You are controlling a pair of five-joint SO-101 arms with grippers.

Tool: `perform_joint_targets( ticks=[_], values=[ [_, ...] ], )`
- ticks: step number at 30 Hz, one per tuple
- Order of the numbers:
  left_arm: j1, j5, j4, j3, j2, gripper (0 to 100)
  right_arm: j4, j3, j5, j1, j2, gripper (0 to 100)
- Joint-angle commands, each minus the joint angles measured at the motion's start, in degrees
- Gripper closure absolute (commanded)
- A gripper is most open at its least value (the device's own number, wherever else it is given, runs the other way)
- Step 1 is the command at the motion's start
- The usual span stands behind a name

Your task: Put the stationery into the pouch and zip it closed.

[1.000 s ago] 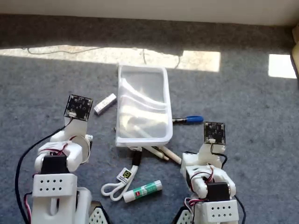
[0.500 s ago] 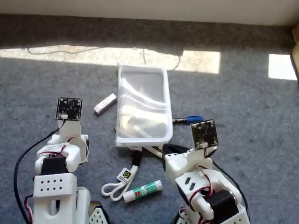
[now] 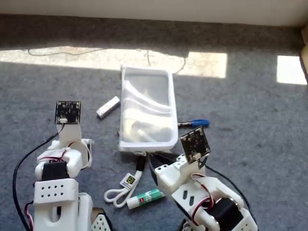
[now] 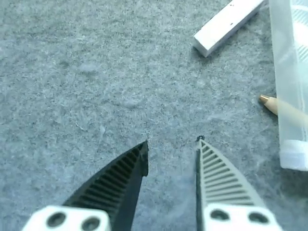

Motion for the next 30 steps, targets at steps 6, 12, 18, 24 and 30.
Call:
perform_joint_targets(
  ticks=[6, 12, 18, 24, 30],
  values=[
    [-3.12, 0.97, -1.05, -0.75, -1.01, 83, -6.02, -4.79, -1.41, -1.36, 10.07, 99.3],
    [-3.12, 0.97, -1.05, -0.75, -1.01, 83, -7.52, -14.55, -3.69, -2.15, 28.7, 99.0],
    [-3.12, 0.97, -1.05, -0.75, -1.01, 83, -7.69, -20.18, -6.42, -6.73, 43.82, 94.6],
    [-3.12, 0.97, -1.05, -0.66, -1.01, 83, -8.04, -23.43, -15.12, -7.25, 56.57, 84.5],
    [-3.12, 0.88, -1.05, -0.57, -1.01, 83, -16.66, -23.69, -17.32, -7.16, 66.33, 84.5]
  ],
)
